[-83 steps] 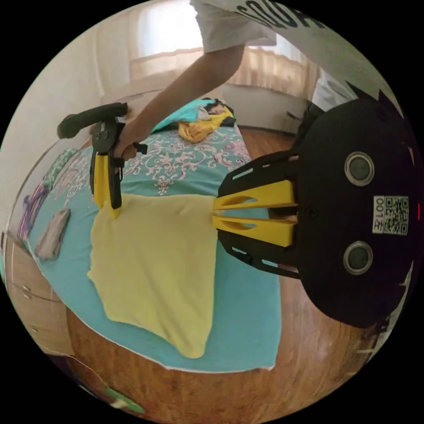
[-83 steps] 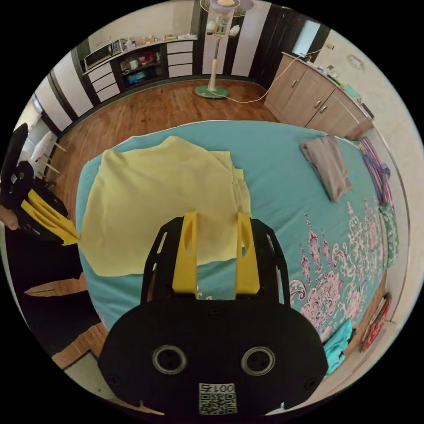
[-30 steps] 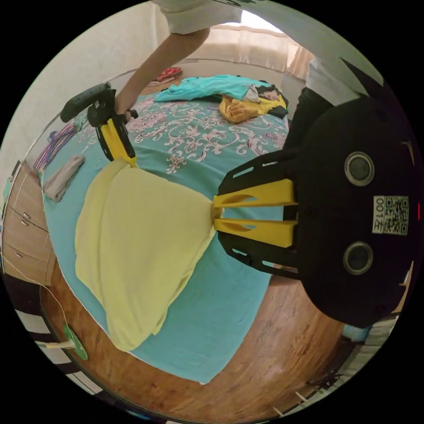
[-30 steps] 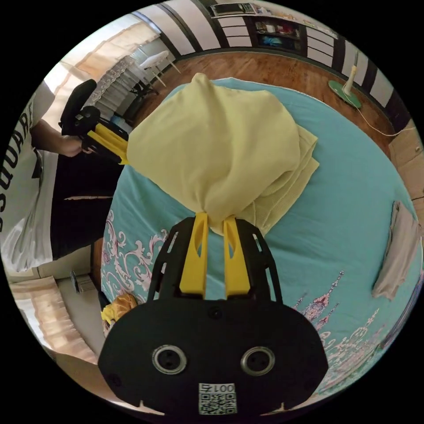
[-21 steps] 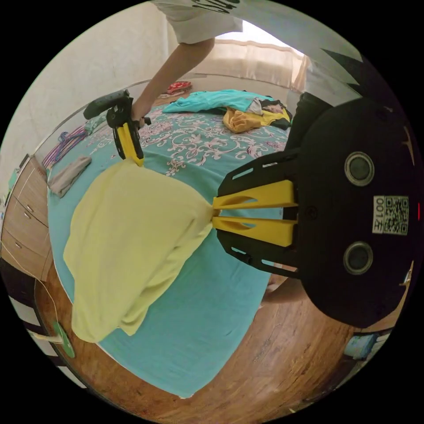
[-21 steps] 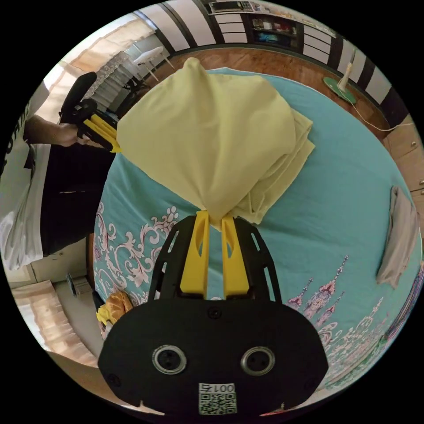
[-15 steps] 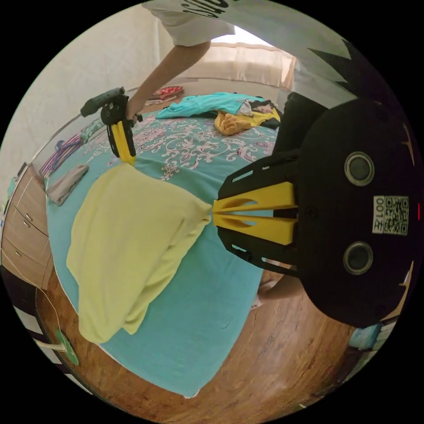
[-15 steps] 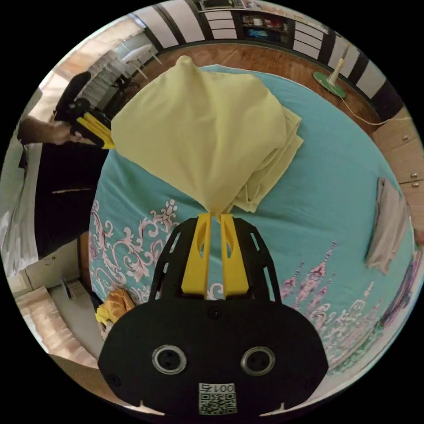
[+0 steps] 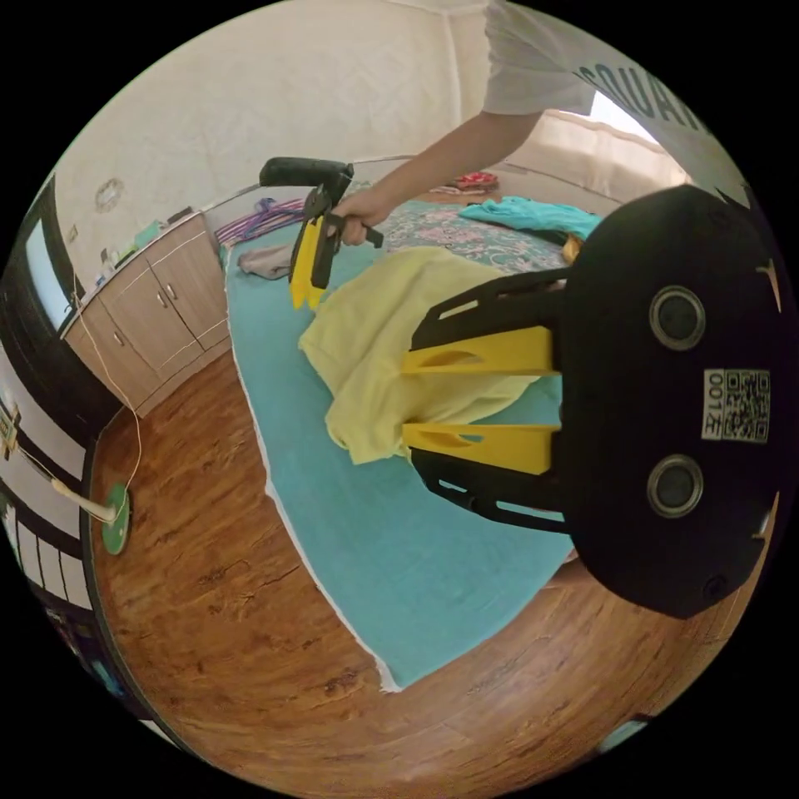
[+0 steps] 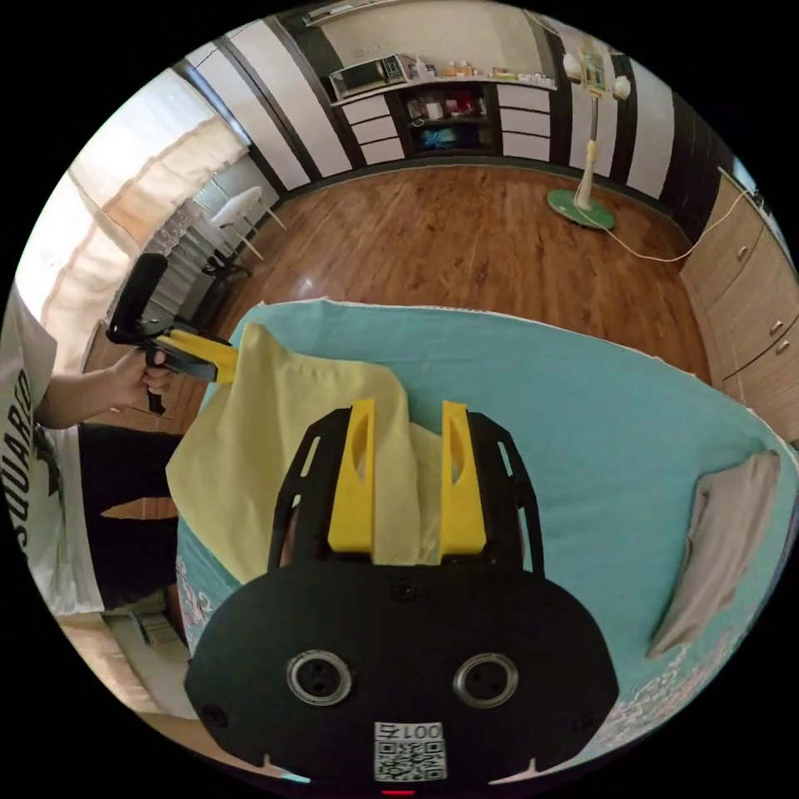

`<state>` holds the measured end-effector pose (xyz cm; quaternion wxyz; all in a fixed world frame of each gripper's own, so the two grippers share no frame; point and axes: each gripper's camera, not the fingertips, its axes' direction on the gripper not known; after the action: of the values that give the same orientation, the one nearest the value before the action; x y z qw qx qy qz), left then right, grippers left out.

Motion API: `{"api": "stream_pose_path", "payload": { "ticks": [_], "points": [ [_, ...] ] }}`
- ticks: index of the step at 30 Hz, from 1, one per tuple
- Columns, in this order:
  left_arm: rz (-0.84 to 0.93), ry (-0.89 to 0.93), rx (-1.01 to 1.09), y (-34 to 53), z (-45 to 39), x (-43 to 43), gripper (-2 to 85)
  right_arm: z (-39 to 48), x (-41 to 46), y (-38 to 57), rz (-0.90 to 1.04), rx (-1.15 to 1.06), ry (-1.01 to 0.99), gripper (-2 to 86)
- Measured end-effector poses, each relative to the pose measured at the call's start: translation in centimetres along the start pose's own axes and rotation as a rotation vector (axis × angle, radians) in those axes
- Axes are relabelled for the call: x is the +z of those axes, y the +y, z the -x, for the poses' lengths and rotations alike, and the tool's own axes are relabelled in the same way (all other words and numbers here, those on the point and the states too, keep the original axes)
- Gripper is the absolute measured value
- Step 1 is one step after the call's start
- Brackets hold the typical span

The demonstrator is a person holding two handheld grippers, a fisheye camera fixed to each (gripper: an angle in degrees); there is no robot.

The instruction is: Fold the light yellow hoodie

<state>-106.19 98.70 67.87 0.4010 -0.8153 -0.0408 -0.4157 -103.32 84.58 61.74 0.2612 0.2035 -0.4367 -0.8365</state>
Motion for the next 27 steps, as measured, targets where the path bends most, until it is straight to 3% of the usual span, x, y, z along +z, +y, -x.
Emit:
{"api": "stream_pose_path", "payload": {
  "ticks": [5, 10, 14, 18, 20, 24, 27],
  "points": [
    [-0.016, -0.032, 0.005, 0.4, -0.6, -1.5, 1.5, -2.1, 2.6, -1.7, 0.029, 0.093, -0.127, 2.0],
    [-0.036, 0.036, -0.035, 1.2, 0.4, -3.0, 0.1, -3.2, -2.8, -0.8, -0.102, 0.168, -0.036, 0.5],
    [-0.051, 0.144, -0.112, 1.2, 1.3, -3.7, 1.5, -2.1, -1.3, -1.3, 0.052, 0.095, 0.082, 0.2],
    [-0.043, 0.196, -0.145, 0.6, 1.7, -5.4, 2.6, -1.3, -2.0, -1.7, 0.01, 0.095, 0.17, 0.2],
    [-0.057, 0.157, -0.129, -0.2, 1.3, -7.0, 2.0, -1.3, -3.3, -2.1, -0.053, 0.097, 0.19, 0.2],
    [-0.031, 0.05, -0.031, -2.0, -0.5, -8.4, -0.2, -2.9, -2.8, -2.4, 0.011, 0.1, 0.176, 0.3],
    [0.001, -0.108, 0.039, -2.3, -1.9, -9.7, -0.8, -5.4, -4.9, -1.5, -0.025, 0.152, 0.118, 0.3]
  ]
}}
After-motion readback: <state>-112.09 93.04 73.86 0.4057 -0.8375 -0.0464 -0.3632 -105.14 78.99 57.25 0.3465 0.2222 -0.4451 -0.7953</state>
